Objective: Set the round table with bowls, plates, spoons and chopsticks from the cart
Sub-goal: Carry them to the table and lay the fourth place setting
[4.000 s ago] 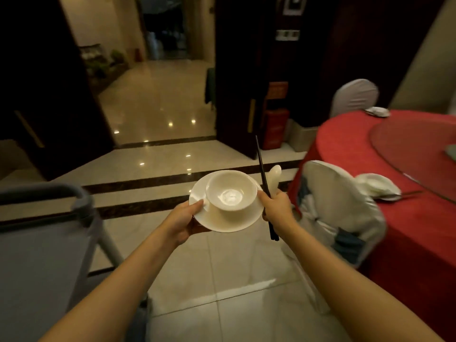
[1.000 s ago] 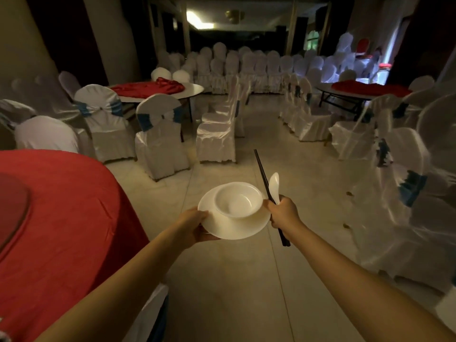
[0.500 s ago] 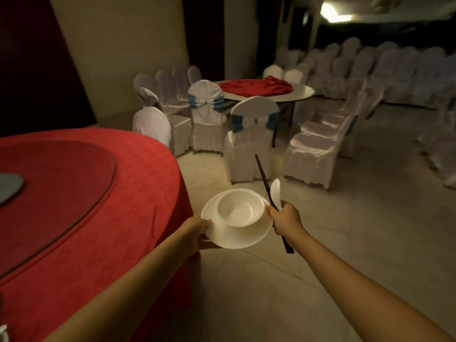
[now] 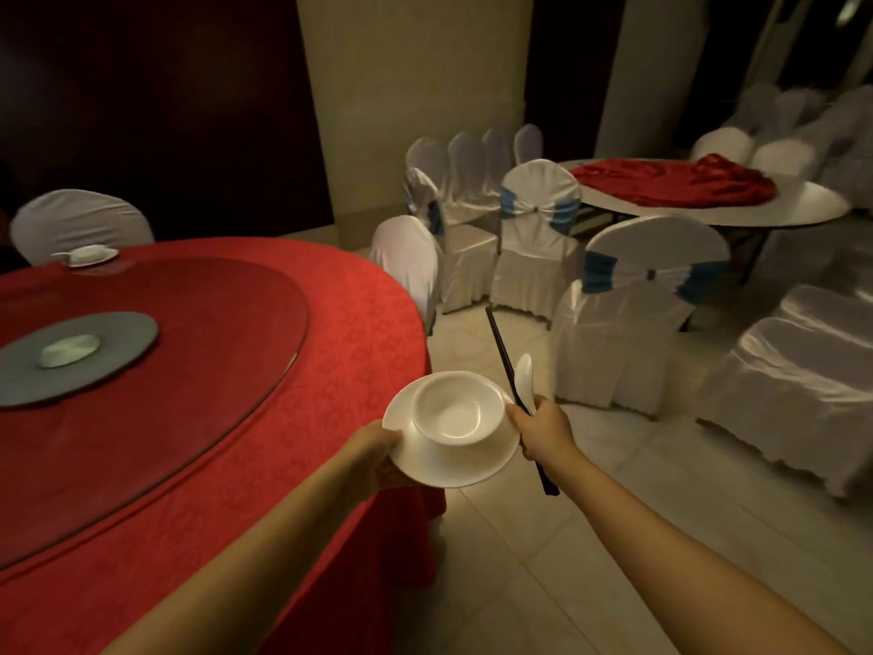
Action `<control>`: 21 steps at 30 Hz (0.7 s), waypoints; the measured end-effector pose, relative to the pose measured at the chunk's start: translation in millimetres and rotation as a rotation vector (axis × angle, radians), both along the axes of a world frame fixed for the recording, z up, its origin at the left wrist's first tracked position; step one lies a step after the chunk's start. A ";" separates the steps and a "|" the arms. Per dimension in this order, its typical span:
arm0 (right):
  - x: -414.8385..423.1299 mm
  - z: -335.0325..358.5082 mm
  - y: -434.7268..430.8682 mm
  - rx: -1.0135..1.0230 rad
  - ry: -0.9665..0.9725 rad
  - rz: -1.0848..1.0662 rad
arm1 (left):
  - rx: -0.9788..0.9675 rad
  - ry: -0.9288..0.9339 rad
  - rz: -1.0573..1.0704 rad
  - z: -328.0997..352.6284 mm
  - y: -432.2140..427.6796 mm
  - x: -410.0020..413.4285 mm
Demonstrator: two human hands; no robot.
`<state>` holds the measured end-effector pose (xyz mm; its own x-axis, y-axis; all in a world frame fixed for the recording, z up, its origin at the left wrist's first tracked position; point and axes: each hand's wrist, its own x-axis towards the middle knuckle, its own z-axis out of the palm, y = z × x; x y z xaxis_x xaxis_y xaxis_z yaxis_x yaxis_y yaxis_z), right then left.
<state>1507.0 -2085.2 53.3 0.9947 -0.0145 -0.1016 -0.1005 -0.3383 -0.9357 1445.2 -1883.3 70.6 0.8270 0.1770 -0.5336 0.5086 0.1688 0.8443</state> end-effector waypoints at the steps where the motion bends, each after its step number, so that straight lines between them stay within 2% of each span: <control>1: 22.0 -0.6 2.6 -0.002 0.000 0.026 | 0.008 -0.005 0.027 -0.3 1.4 16.0; 11: 254.5 -1.1 31.7 -0.029 -0.028 0.320 | -0.026 -0.029 0.300 -9.4 5.3 196.4; 21: 432.9 -0.1 92.7 -0.048 -0.054 0.521 | -0.029 0.003 0.509 -17.6 44.0 345.0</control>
<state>1939.9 -1992.5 53.2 0.8752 0.4799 -0.0617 0.1401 -0.3735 -0.9170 1790.2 -1839.3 53.0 0.6379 0.5426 -0.5466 0.3583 0.4191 0.8342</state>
